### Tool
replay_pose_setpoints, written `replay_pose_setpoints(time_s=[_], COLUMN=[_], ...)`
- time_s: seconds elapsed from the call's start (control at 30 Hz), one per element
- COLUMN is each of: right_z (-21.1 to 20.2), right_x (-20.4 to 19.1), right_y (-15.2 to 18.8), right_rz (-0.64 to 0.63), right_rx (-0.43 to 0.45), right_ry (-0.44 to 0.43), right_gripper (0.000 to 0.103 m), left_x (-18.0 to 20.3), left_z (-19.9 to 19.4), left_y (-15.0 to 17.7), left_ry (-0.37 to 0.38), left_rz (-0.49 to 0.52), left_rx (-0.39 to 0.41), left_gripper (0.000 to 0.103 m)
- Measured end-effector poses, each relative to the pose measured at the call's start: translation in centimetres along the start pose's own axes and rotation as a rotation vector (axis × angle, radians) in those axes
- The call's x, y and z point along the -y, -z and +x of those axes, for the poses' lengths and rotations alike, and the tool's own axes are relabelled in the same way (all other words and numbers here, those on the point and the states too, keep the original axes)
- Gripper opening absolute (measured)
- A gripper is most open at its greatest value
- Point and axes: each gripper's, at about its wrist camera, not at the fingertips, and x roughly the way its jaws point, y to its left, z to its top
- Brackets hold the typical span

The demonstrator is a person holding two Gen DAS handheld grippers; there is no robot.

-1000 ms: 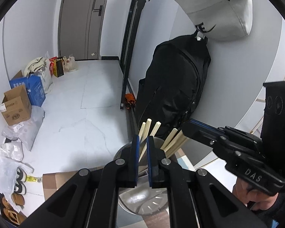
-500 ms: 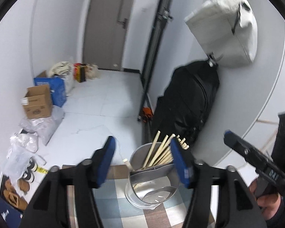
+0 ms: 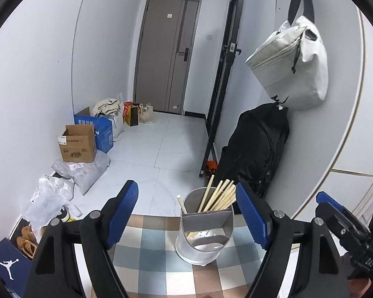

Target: Organize utensils

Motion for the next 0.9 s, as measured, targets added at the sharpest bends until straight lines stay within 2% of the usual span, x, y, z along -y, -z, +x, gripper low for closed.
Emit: replay_pose_setpoints(time_s=[0.1,0.17,0.33,0.47,0.57,0.7,0.9], right_z=[-1.2,-1.9,-3.4,-4.4,-4.8,-4.9,-4.6], right_x=[-0.8,-1.2,-2.0,-2.4,-2.7,-3.0,-3.2], right_y=[0.3,0.6,1.2,2.2,3.2,4.5,6.6], right_rz=[-0.010,-0.016,-0.040,-0.056,-0.070,-0.094,-0.133], right_rx=[0.006,0.014,0.043,0.064,0.069,0.068,0.068], right_ry=[0.004,0.003,0.012,0.019,0.025,0.041,0.067], right_gripper=[0.091,0.093,0.100,0.103,0.103,0.103,0.103], left_x=[0.1,0.0,0.1,0.0,0.1,0.0,-0.3], left_z=[-1.1,-2.0,-3.5,-4.6,-5.6,-5.9,-4.8], left_y=[0.2,0.4,1.2,2.2,3.1,4.3,6.5], left_ry=[0.004,-0.005,-0.014,-0.058,-0.080,-0.071,-0.105], left_rz=[0.000,0.000,0.011,0.017,0.030,0.040,0.057], left_rx=[0.022,0.046,0.071,0.107,0.154,0.154,0.146], left_gripper=[0.079,0.088,0.089,0.101,0.101,0.101,0.101])
